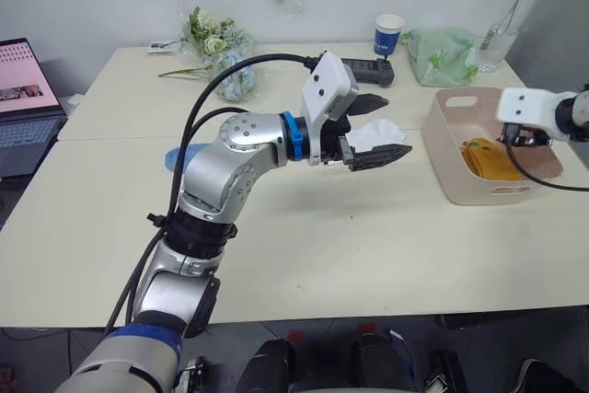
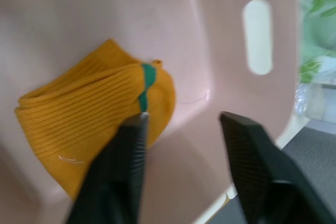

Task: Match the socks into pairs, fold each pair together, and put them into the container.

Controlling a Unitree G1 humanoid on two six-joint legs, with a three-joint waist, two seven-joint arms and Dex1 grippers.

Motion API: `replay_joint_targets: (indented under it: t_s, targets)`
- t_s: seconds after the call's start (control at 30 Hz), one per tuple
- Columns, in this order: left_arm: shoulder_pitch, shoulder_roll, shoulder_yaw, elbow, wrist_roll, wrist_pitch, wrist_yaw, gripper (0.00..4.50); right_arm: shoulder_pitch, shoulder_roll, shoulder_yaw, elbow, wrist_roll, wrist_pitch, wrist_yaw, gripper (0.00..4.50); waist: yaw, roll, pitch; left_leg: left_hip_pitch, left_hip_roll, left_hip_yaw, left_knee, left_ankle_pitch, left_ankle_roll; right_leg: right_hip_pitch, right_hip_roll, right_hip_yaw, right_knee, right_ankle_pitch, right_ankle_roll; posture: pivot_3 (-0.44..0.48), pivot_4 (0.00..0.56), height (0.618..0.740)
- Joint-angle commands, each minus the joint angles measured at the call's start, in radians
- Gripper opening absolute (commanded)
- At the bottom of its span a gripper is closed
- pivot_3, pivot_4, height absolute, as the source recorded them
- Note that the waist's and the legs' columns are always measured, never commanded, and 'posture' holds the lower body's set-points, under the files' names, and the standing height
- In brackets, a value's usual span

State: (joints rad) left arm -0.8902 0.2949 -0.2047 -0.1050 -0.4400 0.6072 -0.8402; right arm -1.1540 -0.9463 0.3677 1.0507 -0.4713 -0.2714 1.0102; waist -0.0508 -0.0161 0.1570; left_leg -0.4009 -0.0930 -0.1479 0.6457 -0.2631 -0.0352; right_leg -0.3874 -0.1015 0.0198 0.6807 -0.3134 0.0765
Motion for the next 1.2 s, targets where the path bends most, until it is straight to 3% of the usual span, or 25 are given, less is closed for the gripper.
replay_joint_targets:
  t_s: [0.03, 0.1, 0.33, 0.63, 0.77, 0.87, 0.93, 1.03, 1.2]
  targets:
    - [-0.020, -0.008, 0.003, -0.028, 0.005, -0.011, 0.003, 4.50, -0.018, 0.029, 0.023, 0.065, -0.048, -0.037, -0.087, 0.67, -0.001, 0.000, 0.000, 0.000, 0.000, 0.000, 0.000, 0.000, 0.000, 0.000, 0.000, 0.000, 0.000, 0.000, 0.000, 0.000, 0.150, 0.740]
    - [-0.012, -0.008, 0.001, -0.041, 0.005, -0.004, 0.007, 4.50, -0.012, 0.057, 0.039, 0.100, -0.065, -0.043, -0.115, 0.03, -0.003, 0.000, 0.000, 0.000, 0.000, 0.000, 0.000, 0.000, 0.000, 0.000, 0.000, 0.000, 0.000, 0.000, 0.000, 0.000, 0.150, 0.740]
    - [0.005, -0.006, 0.009, -0.075, -0.009, 0.028, 0.018, 4.50, -0.002, 0.106, 0.057, 0.169, -0.076, -0.038, -0.096, 0.03, -0.006, 0.000, 0.000, 0.000, 0.000, -0.001, 0.001, 0.000, 0.000, 0.001, 0.000, -0.001, 0.000, 0.000, 0.000, 0.000, 0.150, 0.740]
    - [0.011, 0.022, 0.033, -0.071, -0.003, 0.026, 0.023, 4.50, -0.112, 0.063, 0.008, 0.154, -0.044, -0.032, -0.135, 0.03, -0.008, 0.000, 0.000, 0.000, 0.000, -0.001, 0.000, 0.000, 0.000, 0.000, 0.000, 0.000, 0.001, 0.000, 0.000, 0.000, 0.150, 0.740]
    - [0.031, 0.059, 0.064, -0.077, -0.003, 0.020, 0.025, 4.50, -0.183, 0.054, -0.040, 0.127, 0.003, -0.046, -0.144, 0.03, -0.008, 0.000, 0.000, 0.000, 0.000, -0.001, 0.000, 0.000, 0.000, 0.000, 0.000, 0.000, 0.001, 0.000, 0.000, 0.000, 0.150, 0.740]
    - [0.089, 0.110, 0.103, -0.104, 0.010, 0.004, 0.037, 4.50, -0.183, 0.110, -0.145, 0.050, 0.140, -0.005, -0.083, 0.03, -0.014, 0.000, 0.000, 0.001, 0.001, -0.001, 0.000, 0.000, 0.000, 0.000, 0.001, 0.000, 0.000, 0.000, 0.000, 0.000, 0.150, 0.740]
    - [0.152, 0.151, 0.133, -0.121, 0.030, -0.001, 0.064, 4.50, -0.128, 0.160, -0.216, -0.067, 0.246, 0.066, -0.039, 0.55, -0.019, 0.000, 0.000, 0.001, 0.001, -0.001, 0.000, 0.000, 0.000, 0.000, 0.001, 0.000, 0.001, 0.000, 0.000, 0.000, 0.150, 0.740]
    - [0.286, 0.212, 0.198, -0.166, 0.059, -0.001, 0.124, 4.50, 0.064, 0.255, -0.311, -0.421, 0.414, 0.315, -0.022, 1.57, -0.025, 0.000, -0.001, 0.001, 0.002, -0.003, 0.000, 0.000, 0.000, 0.001, 0.001, -0.001, 0.001, 0.000, 0.000, 0.000, 0.150, 0.740]
    - [0.527, 0.242, 0.297, -0.250, 0.083, -0.022, 0.219, 4.50, 0.399, 0.393, -0.378, -0.904, 0.526, 0.613, -0.157, 3.43, -0.006, 0.000, -0.001, -0.002, -0.001, -0.008, 0.001, 0.000, 0.000, -0.001, 0.000, -0.004, 0.001, 0.000, 0.000, 0.000, 0.150, 0.740]
